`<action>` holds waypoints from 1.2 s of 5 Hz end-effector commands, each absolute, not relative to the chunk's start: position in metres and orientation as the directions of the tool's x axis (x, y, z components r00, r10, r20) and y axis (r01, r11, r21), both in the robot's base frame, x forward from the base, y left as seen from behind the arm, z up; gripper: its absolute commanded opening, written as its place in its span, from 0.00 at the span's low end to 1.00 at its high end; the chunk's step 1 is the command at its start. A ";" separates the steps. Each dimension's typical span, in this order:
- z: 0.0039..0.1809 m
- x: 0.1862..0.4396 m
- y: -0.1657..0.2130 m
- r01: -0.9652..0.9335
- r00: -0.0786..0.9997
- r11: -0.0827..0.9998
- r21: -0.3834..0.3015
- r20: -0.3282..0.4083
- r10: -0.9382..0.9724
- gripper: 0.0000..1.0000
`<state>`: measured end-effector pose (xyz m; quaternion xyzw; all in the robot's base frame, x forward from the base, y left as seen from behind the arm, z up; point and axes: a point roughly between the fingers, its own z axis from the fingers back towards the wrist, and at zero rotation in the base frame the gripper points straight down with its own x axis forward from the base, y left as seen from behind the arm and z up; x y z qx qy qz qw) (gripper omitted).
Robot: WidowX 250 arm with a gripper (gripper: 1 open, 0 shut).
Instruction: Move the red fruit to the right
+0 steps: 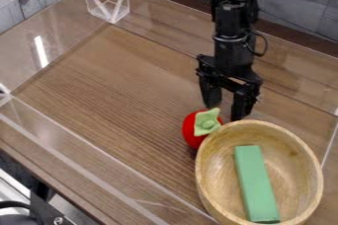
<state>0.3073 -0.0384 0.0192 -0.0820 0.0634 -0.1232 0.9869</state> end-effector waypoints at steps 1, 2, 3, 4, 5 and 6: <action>0.023 0.308 -0.029 0.223 0.965 0.960 -0.167 -0.102 -0.242 1.00; 0.023 0.306 -0.027 0.223 0.963 0.960 -0.166 -0.112 -0.244 1.00; 0.022 0.305 -0.025 0.221 0.963 0.961 -0.164 -0.121 -0.242 1.00; 0.023 0.304 -0.024 0.216 0.963 0.963 -0.163 -0.128 -0.238 0.00; 0.027 0.303 -0.022 0.210 0.965 0.964 -0.165 -0.123 -0.231 0.00; 0.037 0.302 -0.019 0.196 0.971 0.965 -0.172 -0.102 -0.215 0.00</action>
